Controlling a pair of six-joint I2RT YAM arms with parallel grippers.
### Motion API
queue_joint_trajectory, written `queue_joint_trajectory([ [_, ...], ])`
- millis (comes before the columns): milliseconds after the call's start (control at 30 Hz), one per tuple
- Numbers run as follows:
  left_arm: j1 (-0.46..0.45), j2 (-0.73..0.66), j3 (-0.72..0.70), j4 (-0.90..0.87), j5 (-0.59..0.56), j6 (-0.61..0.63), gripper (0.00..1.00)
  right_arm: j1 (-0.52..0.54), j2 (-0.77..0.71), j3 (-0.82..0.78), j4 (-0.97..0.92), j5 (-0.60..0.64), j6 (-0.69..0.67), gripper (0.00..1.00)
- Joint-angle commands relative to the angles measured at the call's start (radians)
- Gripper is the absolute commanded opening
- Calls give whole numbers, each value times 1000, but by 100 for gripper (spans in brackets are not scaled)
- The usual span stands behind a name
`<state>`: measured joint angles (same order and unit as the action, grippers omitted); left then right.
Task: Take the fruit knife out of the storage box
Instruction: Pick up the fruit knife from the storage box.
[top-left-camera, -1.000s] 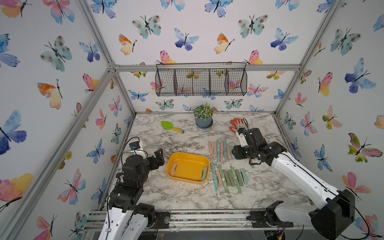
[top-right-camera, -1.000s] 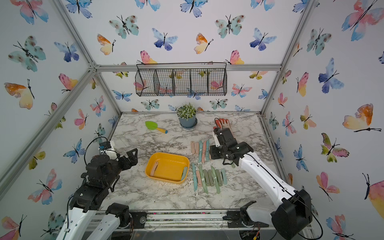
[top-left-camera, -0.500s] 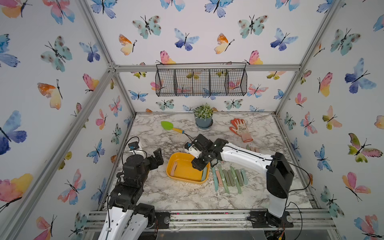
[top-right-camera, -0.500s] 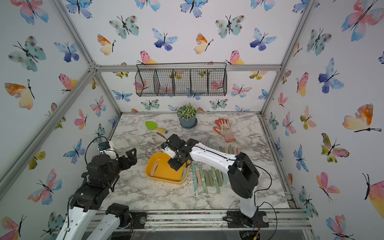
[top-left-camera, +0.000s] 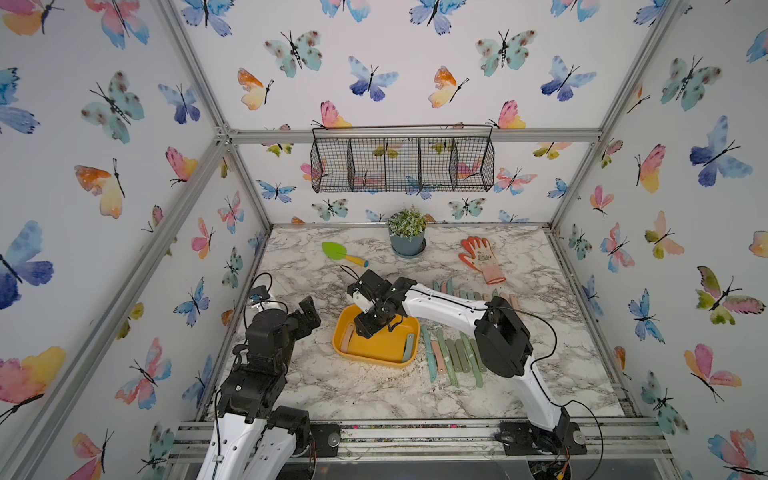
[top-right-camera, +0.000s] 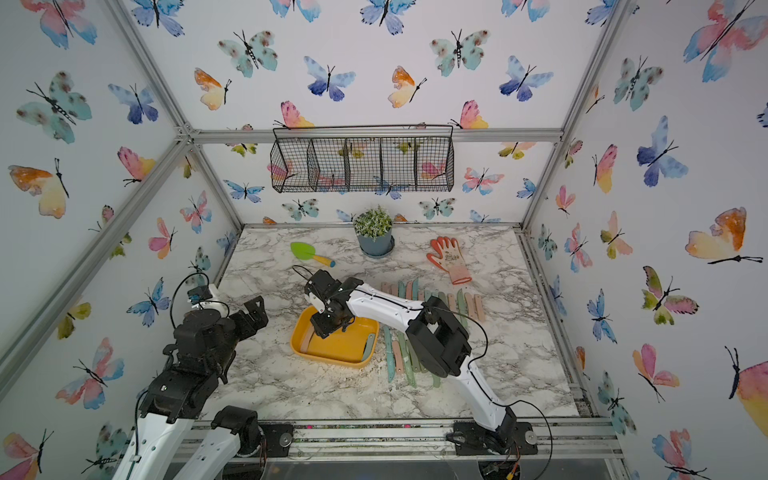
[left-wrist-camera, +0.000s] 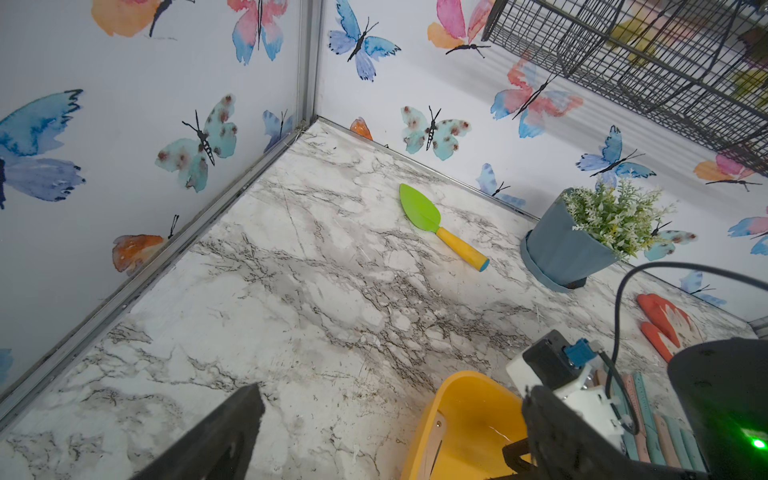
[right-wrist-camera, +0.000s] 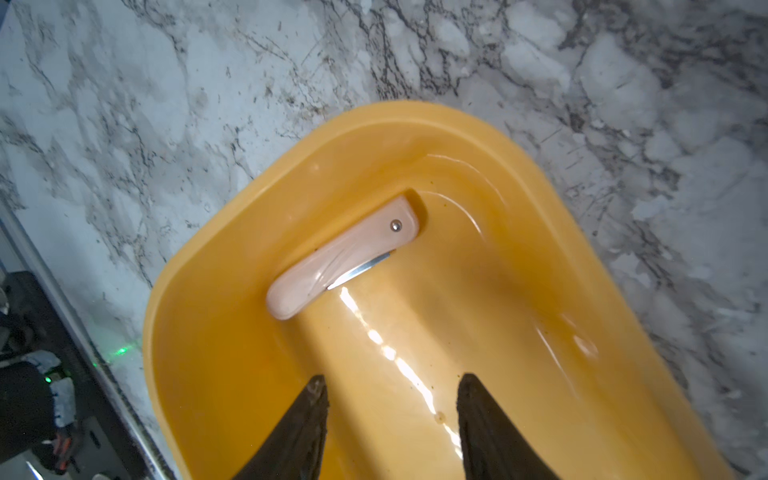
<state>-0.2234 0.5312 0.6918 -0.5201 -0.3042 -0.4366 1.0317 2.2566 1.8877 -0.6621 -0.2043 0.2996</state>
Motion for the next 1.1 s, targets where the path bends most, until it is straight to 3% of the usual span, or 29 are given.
queue_joint_trajectory([
  [0,7,-4,23,-4,-21,-7,98,15,59,41,30,-33,100,55],
  [733,7,-14,23,-4,-19,-6,98,60,214,215,-34,50,130,66],
  [1067,7,-14,23,-4,-19,-7,98,78,255,267,-131,161,105,66],
])
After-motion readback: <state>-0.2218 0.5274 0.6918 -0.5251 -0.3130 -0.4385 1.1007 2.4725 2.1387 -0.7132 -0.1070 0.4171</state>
